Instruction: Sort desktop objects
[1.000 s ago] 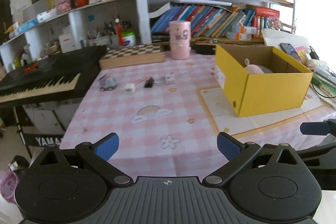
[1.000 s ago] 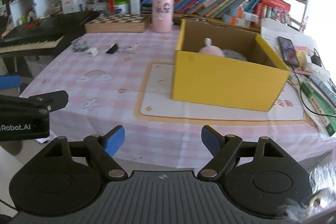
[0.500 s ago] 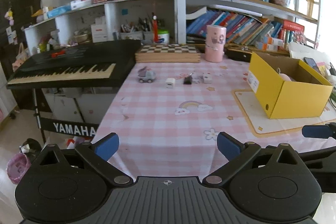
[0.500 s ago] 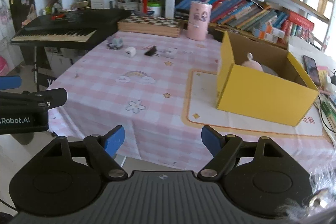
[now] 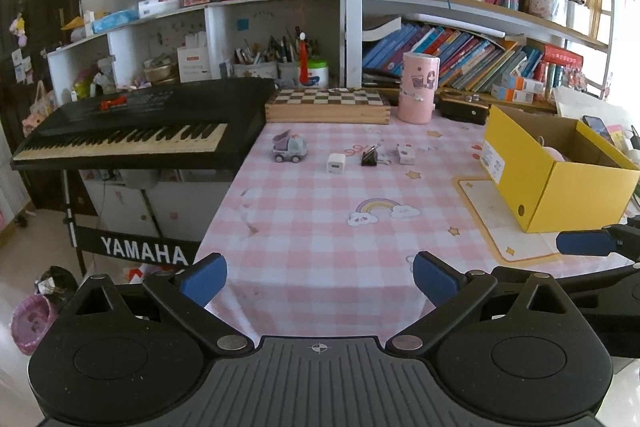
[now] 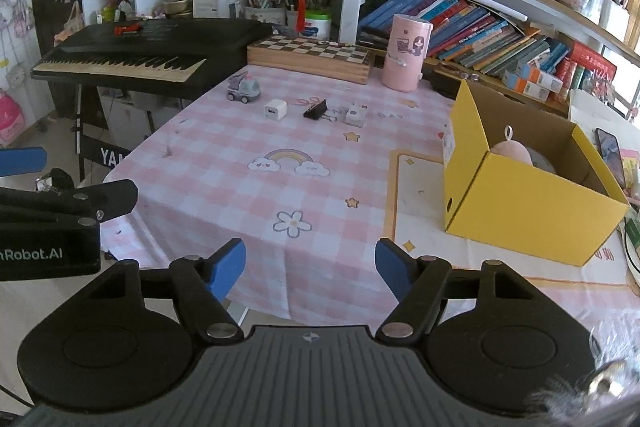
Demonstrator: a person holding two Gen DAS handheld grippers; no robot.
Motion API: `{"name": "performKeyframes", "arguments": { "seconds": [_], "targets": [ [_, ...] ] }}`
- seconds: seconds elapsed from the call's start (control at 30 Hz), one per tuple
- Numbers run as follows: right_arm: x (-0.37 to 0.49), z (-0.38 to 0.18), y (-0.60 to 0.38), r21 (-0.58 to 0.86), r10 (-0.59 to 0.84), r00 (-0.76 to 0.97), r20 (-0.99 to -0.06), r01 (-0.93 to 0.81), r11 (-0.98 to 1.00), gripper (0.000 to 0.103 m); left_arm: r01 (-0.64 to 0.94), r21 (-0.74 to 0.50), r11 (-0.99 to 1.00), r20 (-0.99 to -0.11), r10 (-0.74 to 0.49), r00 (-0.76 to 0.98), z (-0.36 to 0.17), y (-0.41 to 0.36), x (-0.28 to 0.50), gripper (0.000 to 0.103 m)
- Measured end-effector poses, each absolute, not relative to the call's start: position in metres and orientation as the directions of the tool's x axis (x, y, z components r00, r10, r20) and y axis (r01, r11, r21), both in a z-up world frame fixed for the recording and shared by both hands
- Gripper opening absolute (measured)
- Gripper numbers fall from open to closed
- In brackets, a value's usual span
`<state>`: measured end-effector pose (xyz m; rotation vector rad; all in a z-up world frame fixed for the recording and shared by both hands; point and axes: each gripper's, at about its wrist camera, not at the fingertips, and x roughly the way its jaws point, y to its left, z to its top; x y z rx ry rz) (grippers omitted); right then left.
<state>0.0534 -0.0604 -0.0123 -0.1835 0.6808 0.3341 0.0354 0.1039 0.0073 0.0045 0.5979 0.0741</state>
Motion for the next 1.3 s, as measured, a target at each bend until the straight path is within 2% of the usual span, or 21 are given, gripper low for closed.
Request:
{"name": "performKeyframes", "arguments": {
  "seconds": [0.4,0.63,1.03,1.3],
  "targets": [
    [0.14,-0.022,-0.056,-0.017,0.243,0.718,-0.652,-0.335,0.942,0.066,-0.083,0.042,0.996,-0.584,0.092,0.806,-0.004,0.103,0.114,0.1],
    [0.208,-0.028,-0.054,0.013,0.24,0.706,-0.666,-0.311,0.95,0.06,-0.094,0.036,0.995,-0.598,0.097,0.796,-0.01,0.101,0.177,0.097],
    [0.326,-0.046,-0.052,0.065,0.21,0.677,-0.705,-0.232,0.97,0.054,-0.111,0.013,0.994,-0.658,0.092,0.747,-0.036,0.107,0.277,0.076],
    [0.383,-0.068,-0.038,0.06,0.202,0.647,-0.735,-0.234,0.97,0.049,-0.084,0.019,0.996,-0.708,0.072,0.702,-0.066,0.106,0.33,0.069]
  ]
}}
